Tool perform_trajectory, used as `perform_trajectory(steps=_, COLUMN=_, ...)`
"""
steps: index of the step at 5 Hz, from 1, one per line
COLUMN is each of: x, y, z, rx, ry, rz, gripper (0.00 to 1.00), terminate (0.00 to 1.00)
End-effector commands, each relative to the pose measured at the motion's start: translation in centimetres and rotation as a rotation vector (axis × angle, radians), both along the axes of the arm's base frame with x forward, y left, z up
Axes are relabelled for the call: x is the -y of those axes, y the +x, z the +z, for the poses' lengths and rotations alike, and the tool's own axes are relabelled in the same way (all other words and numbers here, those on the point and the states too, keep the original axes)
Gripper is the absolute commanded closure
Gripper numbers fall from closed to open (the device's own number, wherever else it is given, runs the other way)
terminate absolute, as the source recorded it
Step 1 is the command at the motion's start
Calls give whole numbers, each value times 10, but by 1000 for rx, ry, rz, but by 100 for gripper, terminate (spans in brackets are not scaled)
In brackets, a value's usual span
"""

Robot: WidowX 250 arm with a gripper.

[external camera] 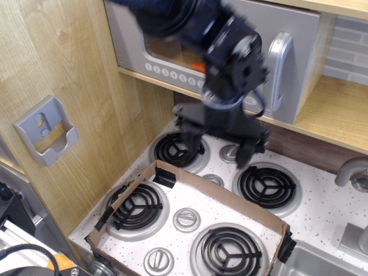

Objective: Open microwave

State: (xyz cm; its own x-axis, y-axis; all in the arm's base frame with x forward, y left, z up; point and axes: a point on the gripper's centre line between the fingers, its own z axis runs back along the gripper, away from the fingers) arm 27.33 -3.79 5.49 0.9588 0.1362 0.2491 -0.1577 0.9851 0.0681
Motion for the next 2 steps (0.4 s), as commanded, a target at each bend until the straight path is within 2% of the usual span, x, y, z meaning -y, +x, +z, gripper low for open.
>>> perform_trajectory(steps=1, x=13, y=36, z=40, rx=118, ry=26, rz=-52, gripper=0, terminate=0)
perform_trajectory(steps=2, x=16, y=49, z=47, rx=115, ry=42, rz=-58, gripper=0, terminate=0)
